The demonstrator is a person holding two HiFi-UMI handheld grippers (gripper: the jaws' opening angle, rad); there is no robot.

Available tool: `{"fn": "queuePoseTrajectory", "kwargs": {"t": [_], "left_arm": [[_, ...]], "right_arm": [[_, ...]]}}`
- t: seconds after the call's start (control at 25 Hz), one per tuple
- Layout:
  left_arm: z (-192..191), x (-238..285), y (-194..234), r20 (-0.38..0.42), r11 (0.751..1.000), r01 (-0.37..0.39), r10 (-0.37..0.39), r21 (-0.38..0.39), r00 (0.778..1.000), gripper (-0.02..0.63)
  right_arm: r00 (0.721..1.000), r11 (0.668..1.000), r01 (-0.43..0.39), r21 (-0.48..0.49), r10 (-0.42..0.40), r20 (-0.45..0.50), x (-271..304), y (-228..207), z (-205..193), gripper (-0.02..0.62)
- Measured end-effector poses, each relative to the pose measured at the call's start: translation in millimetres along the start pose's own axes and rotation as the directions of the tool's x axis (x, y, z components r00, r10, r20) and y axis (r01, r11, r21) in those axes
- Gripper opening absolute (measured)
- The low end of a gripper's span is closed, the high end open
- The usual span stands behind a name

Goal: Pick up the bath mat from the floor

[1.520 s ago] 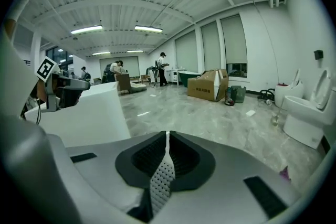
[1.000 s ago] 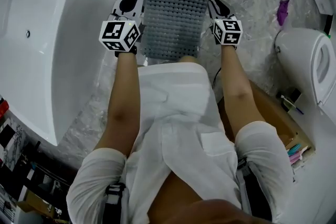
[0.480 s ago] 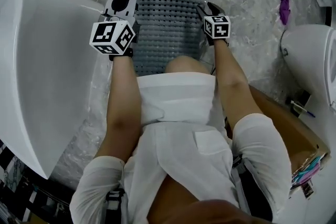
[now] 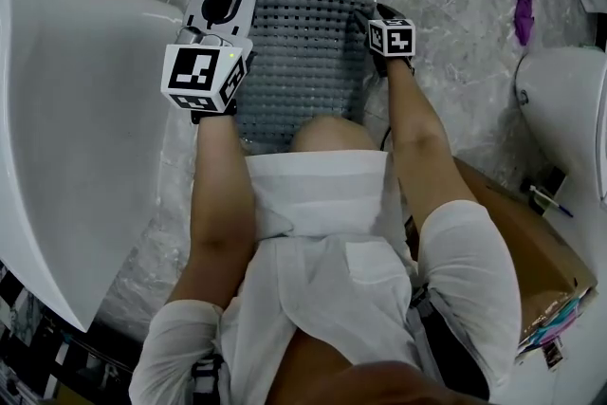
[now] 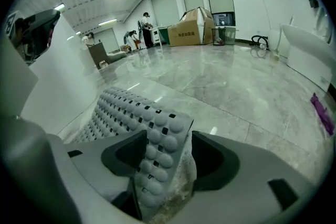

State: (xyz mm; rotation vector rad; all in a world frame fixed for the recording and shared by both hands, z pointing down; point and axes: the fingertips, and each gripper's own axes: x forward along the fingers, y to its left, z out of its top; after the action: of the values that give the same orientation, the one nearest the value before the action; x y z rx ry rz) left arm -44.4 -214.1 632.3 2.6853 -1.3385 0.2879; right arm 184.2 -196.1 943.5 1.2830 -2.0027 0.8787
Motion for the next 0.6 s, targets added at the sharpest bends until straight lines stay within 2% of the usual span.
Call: {"fn": "queuePoseTrajectory", "kwargs": {"t": [0.16,0.24,0.36,0.6], "left_arm": [[4,0,1,0.004,1.0,0.0,0.0,0.011,1.0,0.038],[7,-1,2,0.012,1.0,0.0,-0.001,0.017,1.0,0.038],[11,-8,7,0.024,1.0,-0.004,0.004,0.004,1.0,0.038],[12,-6,9,0.041,1.0,-0.016,0.016,-0.014,0.999,0.038]], "right_arm": [[0.999,0.998,-0.036,0.043,0.037,-0.025,14,1,-3,0.272],[0.999,0.999,-0.024,0.043,0.025,-0.02,15,2,2,0.273],[1.0,0.997,-0.009,0.073,0.007,0.02,7,7,7,0.252],[0.99,0.996,-0.079,0.039,0.074,0.116,-15,17,19,0.213]]}}
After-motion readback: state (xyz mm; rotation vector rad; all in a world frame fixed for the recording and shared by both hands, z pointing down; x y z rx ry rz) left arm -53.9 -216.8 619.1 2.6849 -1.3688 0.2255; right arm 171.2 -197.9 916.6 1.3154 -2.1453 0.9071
